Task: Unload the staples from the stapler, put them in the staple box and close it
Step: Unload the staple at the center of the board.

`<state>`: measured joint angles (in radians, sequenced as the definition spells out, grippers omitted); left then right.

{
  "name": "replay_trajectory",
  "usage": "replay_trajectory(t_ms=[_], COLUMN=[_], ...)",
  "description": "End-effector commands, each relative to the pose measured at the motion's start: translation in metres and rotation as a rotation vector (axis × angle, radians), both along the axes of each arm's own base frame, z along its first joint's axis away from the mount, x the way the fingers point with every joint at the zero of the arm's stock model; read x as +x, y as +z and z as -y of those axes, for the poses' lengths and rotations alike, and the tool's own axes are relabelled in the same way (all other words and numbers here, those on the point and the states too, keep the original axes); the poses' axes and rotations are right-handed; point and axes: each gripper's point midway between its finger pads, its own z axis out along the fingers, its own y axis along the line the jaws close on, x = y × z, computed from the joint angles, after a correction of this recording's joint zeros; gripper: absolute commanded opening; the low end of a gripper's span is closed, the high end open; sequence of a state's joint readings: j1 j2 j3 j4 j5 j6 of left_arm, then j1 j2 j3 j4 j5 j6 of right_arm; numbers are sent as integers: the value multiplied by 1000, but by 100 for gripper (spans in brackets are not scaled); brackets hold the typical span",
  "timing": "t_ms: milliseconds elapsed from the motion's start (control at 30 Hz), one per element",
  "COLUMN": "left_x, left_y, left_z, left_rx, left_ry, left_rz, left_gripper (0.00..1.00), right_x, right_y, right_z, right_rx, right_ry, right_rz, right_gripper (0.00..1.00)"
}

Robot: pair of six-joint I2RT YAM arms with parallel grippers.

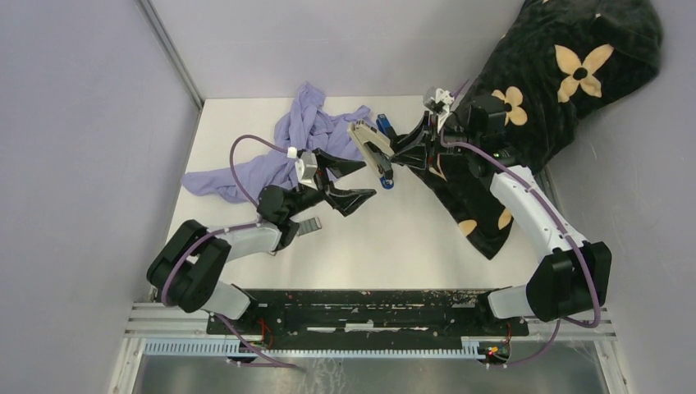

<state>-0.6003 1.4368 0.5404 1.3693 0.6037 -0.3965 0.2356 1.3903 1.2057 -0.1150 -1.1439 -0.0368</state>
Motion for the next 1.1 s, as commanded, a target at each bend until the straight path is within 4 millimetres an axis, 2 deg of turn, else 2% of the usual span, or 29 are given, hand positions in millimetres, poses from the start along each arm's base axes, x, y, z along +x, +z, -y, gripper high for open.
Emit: replay_trajectory(t_ms=[0, 133, 433, 533, 700, 900, 1067], left_x=[-2, 6, 11, 6, 8, 9, 17], left_y=[40, 46, 63, 71, 69, 64, 53], left_z=[-8, -8, 3, 4, 9, 16, 11], left_rx=[-126, -142, -178, -201, -200, -172, -138], left_ry=[-66, -79, -156, -206, -243, -296, -297], left_rz=[83, 72, 63, 69, 45, 37, 26], left_gripper=[92, 92, 89, 86, 76, 58, 15], right_x=[-26, -30, -32, -29, -30, -24, -11], right_y=[81, 91, 81, 83, 78, 51, 35], right_z=[-6, -8, -18, -19, -23, -21, -15], right_rx=[148, 171, 158, 157, 150, 79, 46], right_ry=[109, 125, 157, 158, 173, 186, 161], right_rz=[173, 178, 182, 191, 192, 189, 195], right_gripper=[1, 1, 1, 1, 1, 1, 1])
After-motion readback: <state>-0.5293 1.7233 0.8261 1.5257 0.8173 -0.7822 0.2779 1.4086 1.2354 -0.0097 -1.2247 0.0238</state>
